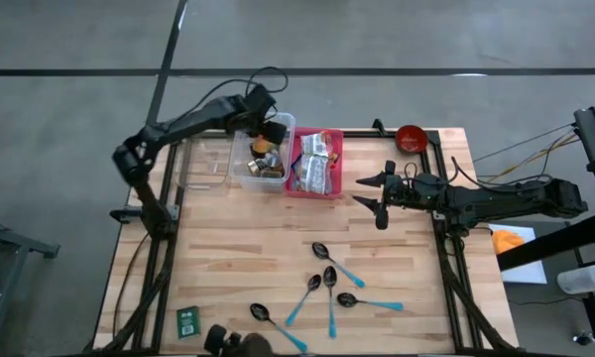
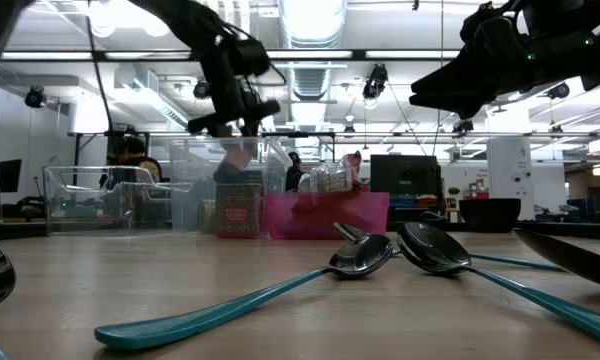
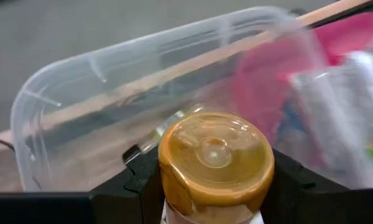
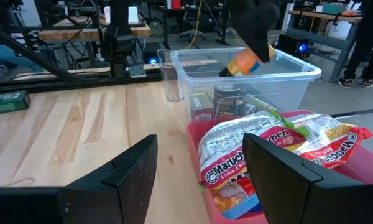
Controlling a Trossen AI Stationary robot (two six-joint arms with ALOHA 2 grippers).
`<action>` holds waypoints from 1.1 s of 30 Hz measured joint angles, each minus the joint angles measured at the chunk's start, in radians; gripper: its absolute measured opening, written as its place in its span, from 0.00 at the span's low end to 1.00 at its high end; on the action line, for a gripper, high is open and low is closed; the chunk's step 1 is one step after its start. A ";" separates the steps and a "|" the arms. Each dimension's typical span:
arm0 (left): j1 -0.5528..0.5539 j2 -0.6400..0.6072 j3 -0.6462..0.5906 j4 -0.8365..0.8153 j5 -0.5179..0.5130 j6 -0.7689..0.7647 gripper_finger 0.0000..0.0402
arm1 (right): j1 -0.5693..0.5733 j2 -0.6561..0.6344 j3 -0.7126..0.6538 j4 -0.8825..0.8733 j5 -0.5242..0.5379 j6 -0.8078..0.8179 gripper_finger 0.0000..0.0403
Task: Pick & Place Food Item
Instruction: Put the orange seasoning bottle into the right transparent bin
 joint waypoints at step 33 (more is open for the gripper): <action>0.041 0.184 0.116 -0.160 0.008 -0.064 0.47 | 0.000 0.000 0.000 0.000 0.000 0.000 0.58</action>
